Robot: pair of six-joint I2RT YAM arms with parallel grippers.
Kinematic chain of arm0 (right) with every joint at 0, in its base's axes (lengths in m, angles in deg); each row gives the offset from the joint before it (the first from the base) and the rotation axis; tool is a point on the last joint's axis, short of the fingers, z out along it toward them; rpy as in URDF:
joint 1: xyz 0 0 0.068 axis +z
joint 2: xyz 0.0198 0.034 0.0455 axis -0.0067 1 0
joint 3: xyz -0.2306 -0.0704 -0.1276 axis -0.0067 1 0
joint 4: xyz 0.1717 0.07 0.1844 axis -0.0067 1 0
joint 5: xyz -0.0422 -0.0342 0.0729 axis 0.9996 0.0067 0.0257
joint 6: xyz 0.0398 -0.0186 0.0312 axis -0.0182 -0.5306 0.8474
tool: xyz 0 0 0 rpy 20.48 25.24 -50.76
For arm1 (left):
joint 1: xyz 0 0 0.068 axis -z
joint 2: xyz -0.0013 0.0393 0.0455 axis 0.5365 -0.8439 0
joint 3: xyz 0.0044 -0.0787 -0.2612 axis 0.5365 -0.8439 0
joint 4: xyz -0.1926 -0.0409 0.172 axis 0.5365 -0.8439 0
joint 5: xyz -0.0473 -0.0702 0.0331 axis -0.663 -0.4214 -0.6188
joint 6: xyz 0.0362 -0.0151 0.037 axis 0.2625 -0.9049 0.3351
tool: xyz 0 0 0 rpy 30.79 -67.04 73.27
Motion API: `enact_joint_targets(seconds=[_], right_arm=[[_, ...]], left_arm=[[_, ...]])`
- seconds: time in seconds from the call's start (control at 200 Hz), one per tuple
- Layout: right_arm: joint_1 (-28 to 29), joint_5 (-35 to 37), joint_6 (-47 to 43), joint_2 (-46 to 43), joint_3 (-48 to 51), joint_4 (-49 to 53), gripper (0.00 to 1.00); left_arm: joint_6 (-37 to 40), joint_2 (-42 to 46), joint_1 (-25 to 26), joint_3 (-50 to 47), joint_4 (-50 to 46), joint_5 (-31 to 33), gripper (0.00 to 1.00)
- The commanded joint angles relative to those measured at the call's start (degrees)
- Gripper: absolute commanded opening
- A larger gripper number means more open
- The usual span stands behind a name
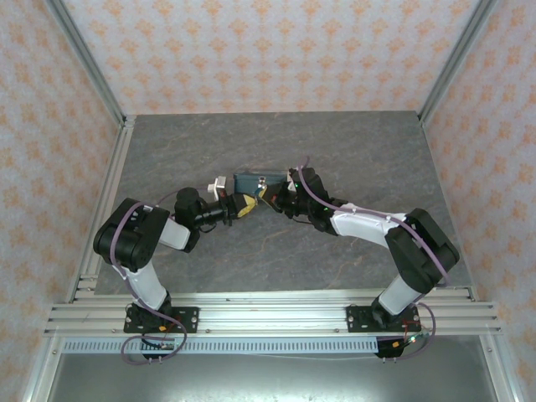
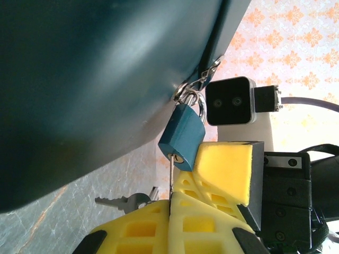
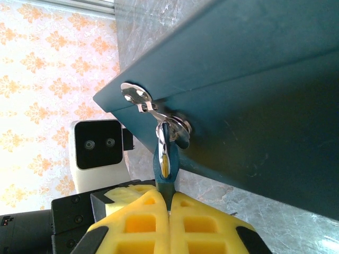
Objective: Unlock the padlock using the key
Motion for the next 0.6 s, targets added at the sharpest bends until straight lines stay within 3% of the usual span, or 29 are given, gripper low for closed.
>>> enact_joint_targets(seconds=[0.0, 0.596], right_arm=[[-0.3, -0.6, -0.1, 0.4, 0.8, -1.6, 0.00], [-0.4, -1.8, 1.1, 1.2, 1.9, -5.0, 0.00]], left_arm=[[1.0, -0.5, -1.4, 0.6, 2.2, -0.4, 0.00], [0.9, -2.5, -3.0, 0.6, 2.2, -0.6, 0.00]])
